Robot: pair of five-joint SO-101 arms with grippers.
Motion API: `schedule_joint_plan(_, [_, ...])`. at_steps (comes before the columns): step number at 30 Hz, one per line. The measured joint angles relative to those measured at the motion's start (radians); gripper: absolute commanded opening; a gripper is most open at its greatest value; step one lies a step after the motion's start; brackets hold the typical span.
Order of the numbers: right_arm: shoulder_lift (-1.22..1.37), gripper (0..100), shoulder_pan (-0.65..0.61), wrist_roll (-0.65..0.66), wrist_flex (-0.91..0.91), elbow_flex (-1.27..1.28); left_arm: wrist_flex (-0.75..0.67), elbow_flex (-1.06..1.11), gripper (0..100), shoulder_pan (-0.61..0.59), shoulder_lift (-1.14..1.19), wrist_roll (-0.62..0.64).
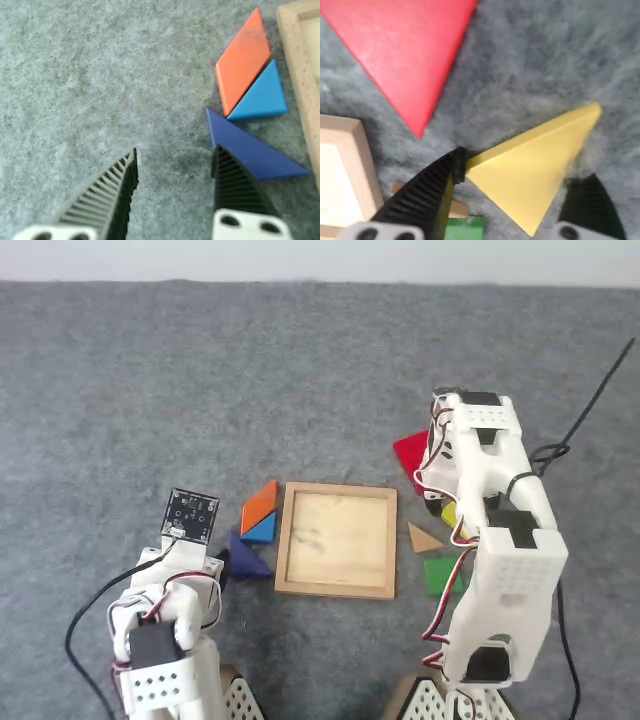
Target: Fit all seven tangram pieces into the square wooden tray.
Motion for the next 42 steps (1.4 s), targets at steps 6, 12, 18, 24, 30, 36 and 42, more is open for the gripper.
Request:
schedule_joint_plan(6, [-0.002,16.1,0.009,0.064,0.009,-0.006,0.000,0.000,23,0.000,0.000,0.000])
schedule_joint_plan(12, [-0.003,16.2,0.009,0.094,0.021,-0.006,0.000,0.000,23,0.000,0.000,0.000])
schedule_joint_plan(18, [0.000,16.0,0.008,0.133,0.080,-0.057,0.000,0.000,23,0.000,0.000,0.000])
schedule_joint_plan(24, [0.003,16.5,0.005,0.241,0.172,-0.127,0.000,0.000,23,0.000,0.000,0.000])
schedule_joint_plan(30, [0.003,39.6,0.005,0.448,0.230,-0.163,0.000,0.000,23,0.000,0.000,0.000])
schedule_joint_plan(36, [-0.095,46.8,0.021,0.756,0.324,-0.167,0.000,0.000,23,0.000,0.000,0.000])
schedule_joint_plan(42, [-0.247,47.1,0.015,0.957,0.239,0.091,0.000,0.000,23,0.000,0.000,0.000])
